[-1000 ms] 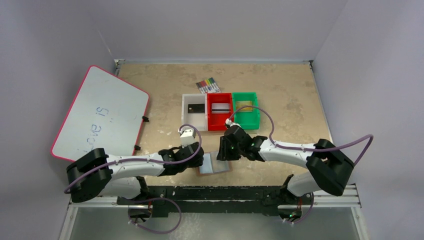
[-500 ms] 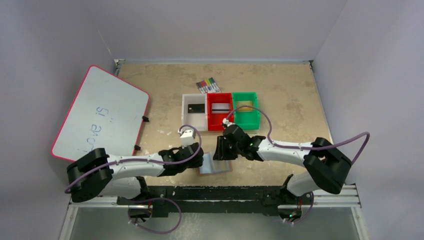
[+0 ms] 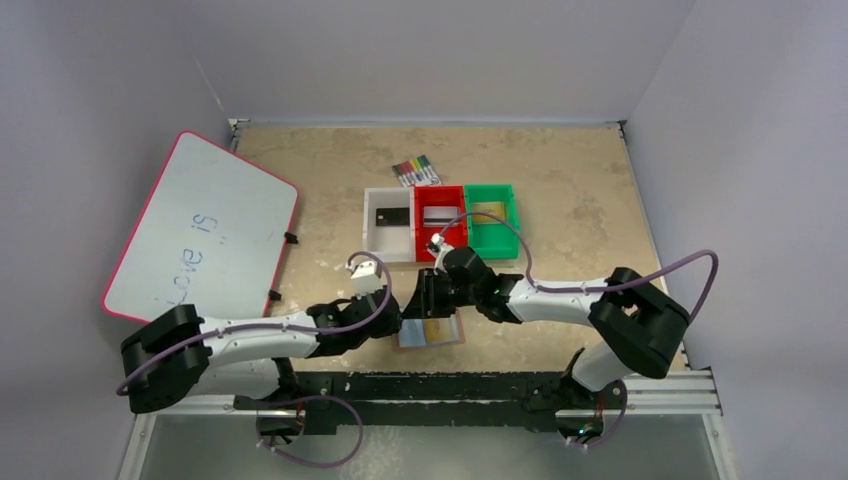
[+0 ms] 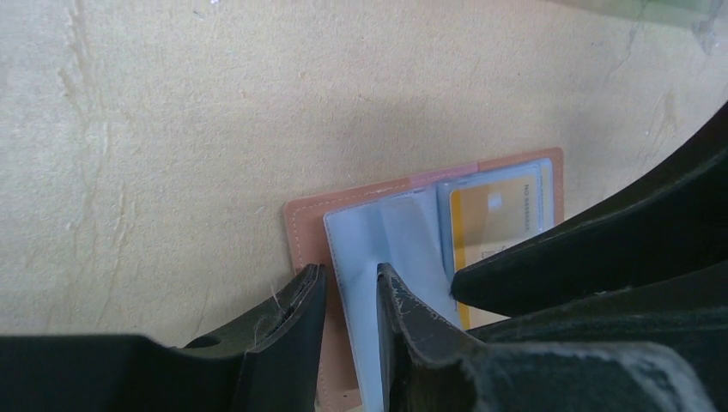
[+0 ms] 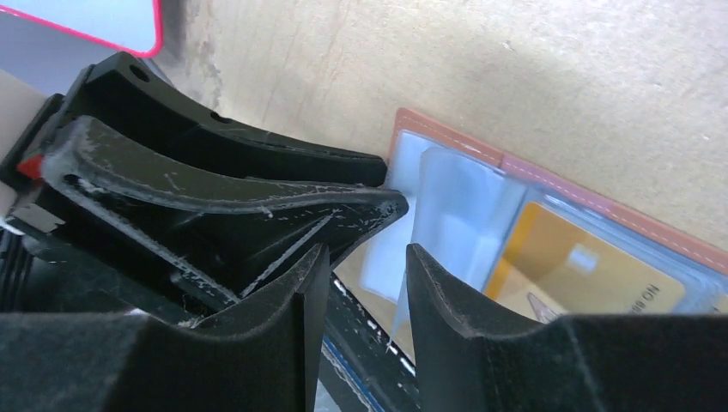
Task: Take the credit cards out of the card holder
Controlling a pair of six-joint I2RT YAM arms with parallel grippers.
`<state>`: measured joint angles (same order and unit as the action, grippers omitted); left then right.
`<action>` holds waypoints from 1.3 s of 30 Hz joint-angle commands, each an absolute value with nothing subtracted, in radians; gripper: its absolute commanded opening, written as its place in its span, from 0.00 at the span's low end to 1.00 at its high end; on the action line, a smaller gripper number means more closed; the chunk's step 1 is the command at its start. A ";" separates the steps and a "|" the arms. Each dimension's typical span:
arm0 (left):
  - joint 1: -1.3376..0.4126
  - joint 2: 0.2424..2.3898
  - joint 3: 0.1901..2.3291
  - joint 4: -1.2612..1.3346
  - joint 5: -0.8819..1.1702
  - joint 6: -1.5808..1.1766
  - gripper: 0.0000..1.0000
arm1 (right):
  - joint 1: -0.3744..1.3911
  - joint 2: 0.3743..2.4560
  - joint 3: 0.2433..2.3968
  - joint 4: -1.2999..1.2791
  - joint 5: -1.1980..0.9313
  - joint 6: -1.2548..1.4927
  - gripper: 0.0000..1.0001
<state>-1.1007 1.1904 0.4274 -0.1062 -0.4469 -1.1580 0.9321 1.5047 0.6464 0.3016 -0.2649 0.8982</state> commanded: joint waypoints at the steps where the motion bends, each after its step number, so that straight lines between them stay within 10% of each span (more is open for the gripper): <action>1: -1.104 1.109 0.424 -0.169 -0.543 -1.209 0.28 | 0.943 1.539 0.672 0.403 -0.336 0.911 0.42; 18: -1.104 0.713 0.430 -0.517 -0.729 -1.334 0.34 | 1.070 1.708 0.915 0.179 -0.231 0.797 0.57; 39: -1.104 0.864 0.564 -0.310 -0.538 -1.180 0.40 | 1.077 1.242 0.737 -0.155 0.305 1.000 0.54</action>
